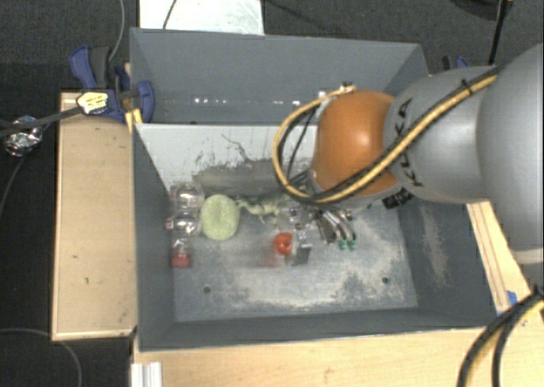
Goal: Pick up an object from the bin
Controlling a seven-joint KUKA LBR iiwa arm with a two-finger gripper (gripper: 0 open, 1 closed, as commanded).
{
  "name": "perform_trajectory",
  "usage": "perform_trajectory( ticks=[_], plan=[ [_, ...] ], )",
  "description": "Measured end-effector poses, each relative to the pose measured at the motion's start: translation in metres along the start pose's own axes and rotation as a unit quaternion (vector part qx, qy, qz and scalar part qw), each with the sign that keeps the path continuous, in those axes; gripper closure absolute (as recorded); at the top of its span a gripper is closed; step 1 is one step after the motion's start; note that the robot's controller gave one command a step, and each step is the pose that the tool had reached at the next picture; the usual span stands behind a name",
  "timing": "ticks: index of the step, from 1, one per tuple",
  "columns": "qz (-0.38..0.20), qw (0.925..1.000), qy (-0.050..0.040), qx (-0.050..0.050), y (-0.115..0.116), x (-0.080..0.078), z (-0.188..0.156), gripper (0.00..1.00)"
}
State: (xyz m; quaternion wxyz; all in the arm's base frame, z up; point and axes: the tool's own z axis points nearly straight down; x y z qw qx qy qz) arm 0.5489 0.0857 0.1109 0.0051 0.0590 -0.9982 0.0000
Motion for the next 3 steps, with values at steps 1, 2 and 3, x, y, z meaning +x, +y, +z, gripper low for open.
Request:
perform_trajectory(
  ticks=[1,2,3],
  plan=[
    [-0.006,1.0,-0.0068,0.0,-0.018,-0.019,-0.021,1.0],
    [-0.051,0.9987,-0.0036,0.004,-0.001,-0.034,0.022,1.0],
    [-0.05,0.9988,0.0012,0.0,0.004,-0.029,0.003,1.0]
  ],
)
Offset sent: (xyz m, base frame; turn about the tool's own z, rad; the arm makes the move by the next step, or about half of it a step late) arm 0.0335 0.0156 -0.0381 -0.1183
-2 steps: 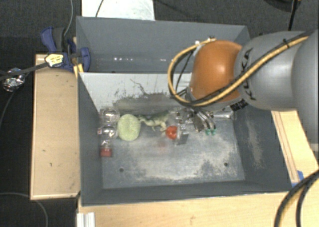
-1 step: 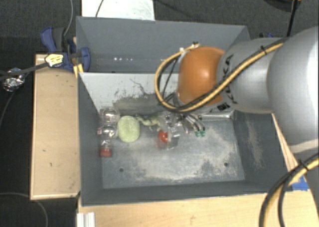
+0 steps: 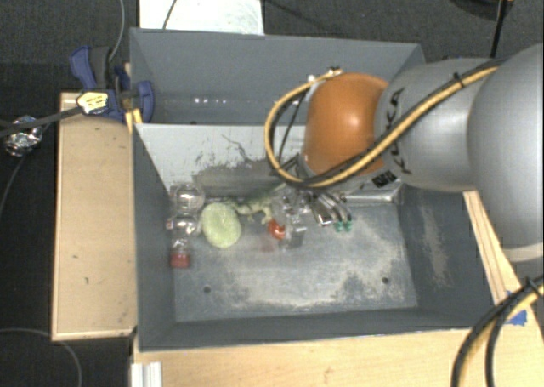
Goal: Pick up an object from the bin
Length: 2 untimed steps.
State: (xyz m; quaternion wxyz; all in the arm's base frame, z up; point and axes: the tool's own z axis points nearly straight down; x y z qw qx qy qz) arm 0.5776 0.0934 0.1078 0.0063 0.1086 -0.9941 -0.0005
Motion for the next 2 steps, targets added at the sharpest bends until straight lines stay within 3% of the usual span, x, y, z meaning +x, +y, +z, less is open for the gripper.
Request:
perform_trajectory(
  ticks=[1,2],
  plan=[
    [-0.002,0.9999,-0.0118,0.002,-0.021,-0.003,-0.024,1.0],
    [-0.024,0.9997,-0.0024,0.001,-0.022,-0.008,0.018,1.0]
  ],
)
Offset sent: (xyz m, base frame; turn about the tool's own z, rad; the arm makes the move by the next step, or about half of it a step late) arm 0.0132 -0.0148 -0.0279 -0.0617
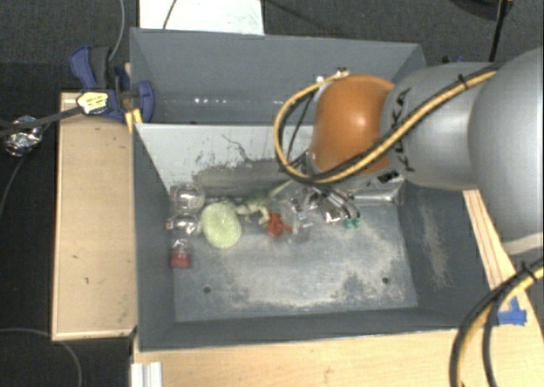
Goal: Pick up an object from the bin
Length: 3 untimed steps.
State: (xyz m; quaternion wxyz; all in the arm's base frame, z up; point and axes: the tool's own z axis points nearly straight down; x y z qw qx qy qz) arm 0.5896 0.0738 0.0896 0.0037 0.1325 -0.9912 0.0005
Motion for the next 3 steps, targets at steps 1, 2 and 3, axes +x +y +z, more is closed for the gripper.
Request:
perform_trajectory(
  ticks=[1,2,3],
  plan=[
    [-0.007,1.0,0.0036,-0.001,0.002,0.007,-0.023,1.0],
    [-0.01,0.9999,-0.0026,0.0,0.001,0.004,-0.08,1.0],
    [-0.044,0.999,-0.0077,0.001,0.003,0.004,-0.058,1.0]
  ],
)
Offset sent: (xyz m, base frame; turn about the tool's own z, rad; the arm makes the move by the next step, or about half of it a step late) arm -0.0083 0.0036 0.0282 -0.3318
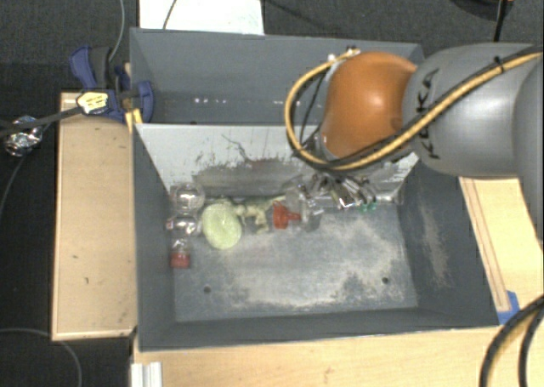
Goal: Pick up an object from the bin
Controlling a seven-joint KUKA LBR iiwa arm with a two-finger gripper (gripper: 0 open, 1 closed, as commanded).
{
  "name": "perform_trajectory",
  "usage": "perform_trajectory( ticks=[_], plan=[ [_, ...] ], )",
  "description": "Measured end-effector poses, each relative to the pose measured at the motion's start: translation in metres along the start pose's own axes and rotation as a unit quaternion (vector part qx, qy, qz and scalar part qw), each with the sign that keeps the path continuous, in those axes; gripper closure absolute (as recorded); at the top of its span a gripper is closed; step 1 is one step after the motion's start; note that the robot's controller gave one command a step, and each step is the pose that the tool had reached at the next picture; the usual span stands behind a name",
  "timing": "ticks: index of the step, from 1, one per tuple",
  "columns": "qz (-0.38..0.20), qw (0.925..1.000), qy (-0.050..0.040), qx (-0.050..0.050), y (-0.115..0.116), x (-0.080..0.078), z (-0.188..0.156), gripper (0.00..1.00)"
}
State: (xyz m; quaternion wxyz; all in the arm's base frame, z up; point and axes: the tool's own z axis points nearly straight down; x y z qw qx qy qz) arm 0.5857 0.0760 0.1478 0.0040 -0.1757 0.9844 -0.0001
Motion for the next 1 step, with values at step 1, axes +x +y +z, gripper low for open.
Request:
perform_trajectory(
  ticks=[1],
  plan=[
    [-0.04,0.9991,0.0126,-0.004,-0.001,0.0206,-0.0099,1.0]
  ],
)
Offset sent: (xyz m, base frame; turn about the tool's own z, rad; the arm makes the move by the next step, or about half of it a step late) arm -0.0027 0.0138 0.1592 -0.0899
